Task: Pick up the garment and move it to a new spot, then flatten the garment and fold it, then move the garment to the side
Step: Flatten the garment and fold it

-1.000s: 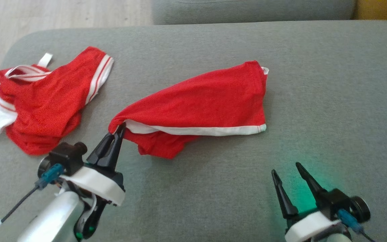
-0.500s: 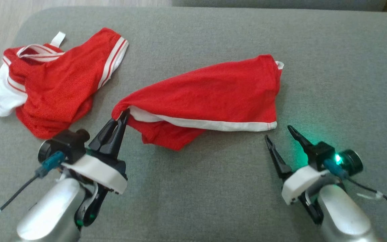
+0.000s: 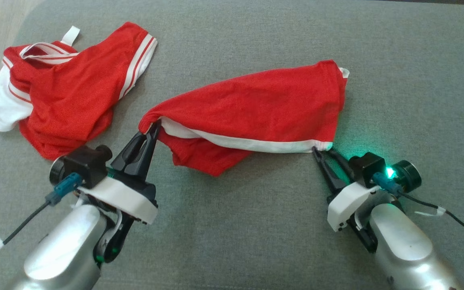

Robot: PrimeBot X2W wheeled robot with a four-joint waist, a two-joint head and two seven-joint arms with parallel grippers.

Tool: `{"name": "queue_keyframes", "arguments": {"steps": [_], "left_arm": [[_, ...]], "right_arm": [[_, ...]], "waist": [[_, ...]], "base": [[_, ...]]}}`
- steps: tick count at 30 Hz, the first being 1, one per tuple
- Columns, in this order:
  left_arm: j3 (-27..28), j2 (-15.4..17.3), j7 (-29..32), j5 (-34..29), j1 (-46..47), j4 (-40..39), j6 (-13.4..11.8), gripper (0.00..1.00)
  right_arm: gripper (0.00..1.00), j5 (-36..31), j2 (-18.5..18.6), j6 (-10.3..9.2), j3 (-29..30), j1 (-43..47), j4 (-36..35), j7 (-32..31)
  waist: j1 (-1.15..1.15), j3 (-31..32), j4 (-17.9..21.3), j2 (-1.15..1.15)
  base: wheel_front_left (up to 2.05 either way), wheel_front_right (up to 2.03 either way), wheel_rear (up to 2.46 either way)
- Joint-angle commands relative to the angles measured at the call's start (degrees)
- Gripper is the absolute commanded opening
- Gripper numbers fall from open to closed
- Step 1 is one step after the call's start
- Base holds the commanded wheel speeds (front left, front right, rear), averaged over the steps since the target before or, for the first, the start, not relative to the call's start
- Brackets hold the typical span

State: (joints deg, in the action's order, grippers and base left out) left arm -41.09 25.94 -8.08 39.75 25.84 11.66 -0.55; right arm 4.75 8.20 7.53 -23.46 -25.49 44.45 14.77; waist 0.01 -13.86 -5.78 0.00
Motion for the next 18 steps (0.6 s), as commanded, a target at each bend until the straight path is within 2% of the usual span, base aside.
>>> {"name": "queue_keyframes", "arguments": {"steps": [1,7,13,18], "left_arm": [[2.15,1.60,-0.40,-0.32,2.86,-1.47,-0.14,0.00],[2.46,2.68,-1.91,-1.10,3.05,-2.44,-0.07,0.00],[2.47,6.19,-2.03,-4.11,5.44,-6.41,0.53,0.00],[2.63,9.77,0.47,-7.03,11.15,-12.58,2.38,0.00]], "right_arm": [[0.00,0.75,-0.39,-0.04,-1.63,-1.09,-0.80,0.23],[0.00,0.98,0.08,-0.04,-0.98,-0.33,-5.88,0.23],[0.00,3.22,0.92,-0.04,4.23,1.59,-18.75,0.23],[0.00,4.98,2.56,-0.04,11.49,1.07,-30.68,0.23]], "waist": [[-0.01,0.10,0.14,0.00],[-0.01,1.76,1.41,0.00],[-0.01,4.95,4.86,0.00],[-0.01,7.50,8.52,0.00]], "base": [[0.00,0.00,0.00],[0.00,0.00,0.00],[0.00,0.00,0.00],[0.00,0.00,0.00]]}}
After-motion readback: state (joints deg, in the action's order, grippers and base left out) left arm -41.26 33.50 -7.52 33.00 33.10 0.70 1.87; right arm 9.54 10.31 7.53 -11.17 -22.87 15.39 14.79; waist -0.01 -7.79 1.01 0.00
